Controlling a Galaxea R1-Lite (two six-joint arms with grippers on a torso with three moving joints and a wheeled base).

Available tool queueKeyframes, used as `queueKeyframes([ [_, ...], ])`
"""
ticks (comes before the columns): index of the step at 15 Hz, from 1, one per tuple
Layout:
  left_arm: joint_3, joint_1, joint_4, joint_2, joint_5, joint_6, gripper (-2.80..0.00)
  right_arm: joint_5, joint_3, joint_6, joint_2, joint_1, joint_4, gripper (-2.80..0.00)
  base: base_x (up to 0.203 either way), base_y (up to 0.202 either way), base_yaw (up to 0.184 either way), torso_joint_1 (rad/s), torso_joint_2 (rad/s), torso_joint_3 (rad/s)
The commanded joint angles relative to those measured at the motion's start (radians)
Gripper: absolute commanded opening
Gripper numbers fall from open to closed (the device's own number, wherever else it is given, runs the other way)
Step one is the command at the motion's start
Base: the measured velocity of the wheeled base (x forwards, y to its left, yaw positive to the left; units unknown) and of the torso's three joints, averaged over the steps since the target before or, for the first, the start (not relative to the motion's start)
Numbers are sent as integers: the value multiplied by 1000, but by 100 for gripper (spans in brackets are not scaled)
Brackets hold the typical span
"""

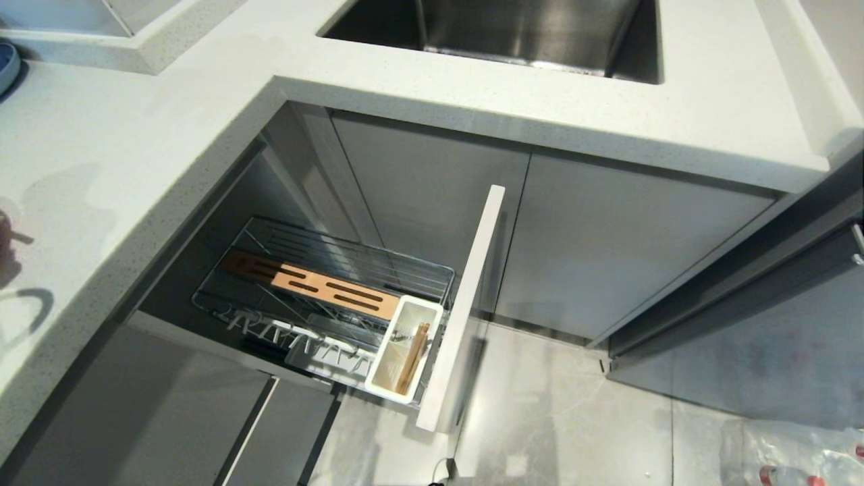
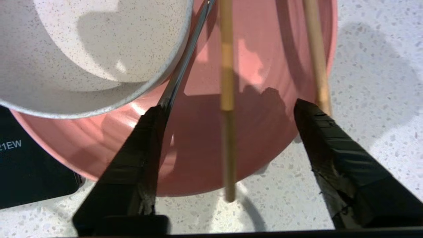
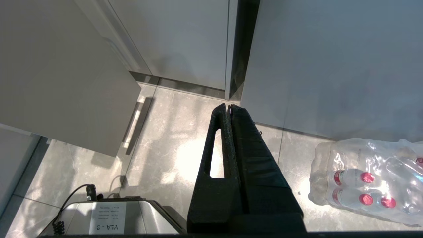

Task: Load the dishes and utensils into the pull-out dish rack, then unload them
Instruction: Take the chopsticks out of the cupboard, then close the cupboard

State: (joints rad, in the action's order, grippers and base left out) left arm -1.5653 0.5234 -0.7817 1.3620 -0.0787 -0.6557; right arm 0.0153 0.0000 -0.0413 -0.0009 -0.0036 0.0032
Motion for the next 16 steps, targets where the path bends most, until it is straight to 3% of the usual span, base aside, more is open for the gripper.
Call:
queueKeyframes([
  [1, 1, -3, -5, -17, -1, -4, 0, 0, 2, 0, 1, 1, 0, -280, 0, 0, 0, 0, 0, 0],
  [10, -1, -29, -5, -115, -6, -2, 0, 0, 2, 0, 1, 2, 0, -280, 0, 0, 0, 0, 0, 0],
  [11, -1, -41, -5, -137, -8, 2, -161, 0, 2, 0, 1, 2, 0, -280, 0, 0, 0, 0, 0, 0],
  [12, -6, -48, -5, -151, -10, 4, -280, 0, 2, 0, 1, 1, 0, -280, 0, 0, 0, 0, 0, 0],
  [16, -9, -138, -2, -240, -43, 4, -280, 0, 2, 0, 1, 1, 0, -280, 0, 0, 0, 0, 0, 0],
])
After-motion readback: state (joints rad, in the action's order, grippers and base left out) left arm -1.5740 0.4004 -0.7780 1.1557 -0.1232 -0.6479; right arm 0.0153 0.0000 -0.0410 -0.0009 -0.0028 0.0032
